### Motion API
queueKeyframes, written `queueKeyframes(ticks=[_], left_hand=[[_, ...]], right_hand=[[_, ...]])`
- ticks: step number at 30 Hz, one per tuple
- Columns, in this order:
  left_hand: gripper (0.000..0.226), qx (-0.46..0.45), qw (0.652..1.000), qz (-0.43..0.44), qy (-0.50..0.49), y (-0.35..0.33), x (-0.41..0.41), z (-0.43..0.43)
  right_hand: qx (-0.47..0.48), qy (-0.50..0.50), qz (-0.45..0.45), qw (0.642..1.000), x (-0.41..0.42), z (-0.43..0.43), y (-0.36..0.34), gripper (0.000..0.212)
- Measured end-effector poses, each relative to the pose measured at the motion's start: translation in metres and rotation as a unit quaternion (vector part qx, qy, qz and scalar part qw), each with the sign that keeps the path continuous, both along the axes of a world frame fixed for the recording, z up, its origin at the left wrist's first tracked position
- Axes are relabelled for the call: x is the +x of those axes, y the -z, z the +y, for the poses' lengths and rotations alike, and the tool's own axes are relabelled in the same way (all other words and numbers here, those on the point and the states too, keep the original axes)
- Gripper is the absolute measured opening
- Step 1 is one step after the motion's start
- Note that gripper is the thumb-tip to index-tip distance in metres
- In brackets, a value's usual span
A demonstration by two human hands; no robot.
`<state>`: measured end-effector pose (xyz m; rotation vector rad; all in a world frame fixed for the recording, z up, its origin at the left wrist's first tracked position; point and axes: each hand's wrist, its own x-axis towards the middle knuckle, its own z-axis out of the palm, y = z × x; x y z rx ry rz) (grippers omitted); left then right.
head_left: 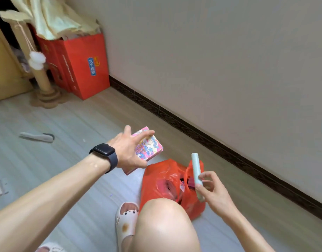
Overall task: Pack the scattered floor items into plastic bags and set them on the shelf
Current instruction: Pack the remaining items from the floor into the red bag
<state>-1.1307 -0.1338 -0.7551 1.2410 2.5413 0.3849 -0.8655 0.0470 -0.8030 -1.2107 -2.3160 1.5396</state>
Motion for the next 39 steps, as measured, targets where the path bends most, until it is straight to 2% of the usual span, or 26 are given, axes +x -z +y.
queueKeyframes(ticks=[4,8,12,14,19,23,27,31,33,36,39], left_hand=[[0.097,-0.011,0.999,-0.028,0.022,0.028,0.019,0.035],[0.097,-0.027,0.997,-0.054,0.039,0.052,0.035,0.052],[0.096,-0.043,0.997,-0.055,0.039,0.068,0.039,0.050],[0.093,-0.058,0.997,-0.050,0.021,0.073,0.034,0.043],[0.091,-0.093,0.992,-0.072,-0.052,0.085,0.009,0.014],[0.091,-0.094,0.989,-0.085,-0.069,0.087,-0.001,-0.003],[0.091,-0.092,0.990,-0.075,-0.072,0.090,-0.002,-0.001],[0.092,-0.082,0.991,-0.083,-0.060,0.091,0.005,0.014],[0.095,-0.078,0.992,-0.091,-0.048,0.093,0.011,0.020],[0.097,-0.078,0.992,-0.093,-0.029,0.095,0.019,0.029],[0.095,-0.072,0.992,-0.101,-0.017,0.092,0.028,0.042]], right_hand=[[-0.050,0.023,-0.057,0.997,0.029,0.011,0.012,0.018],[-0.040,0.022,-0.098,0.994,0.018,0.007,0.009,0.024],[-0.016,0.025,-0.058,0.998,-0.003,-0.006,-0.003,0.034],[-0.014,-0.007,-0.049,0.999,-0.011,-0.014,-0.011,0.037],[-0.006,-0.101,-0.150,0.984,-0.036,-0.024,0.004,0.043],[0.121,-0.092,-0.189,0.970,-0.035,-0.017,0.006,0.046],[0.223,-0.071,-0.249,0.940,-0.015,0.011,0.012,0.042],[0.199,-0.082,-0.376,0.901,0.019,0.038,0.033,0.043],[0.192,-0.064,-0.402,0.893,0.033,0.045,0.037,0.046],[0.165,-0.010,-0.380,0.910,0.041,0.047,0.025,0.042],[0.120,0.094,-0.291,0.945,0.051,0.047,0.004,0.043]])
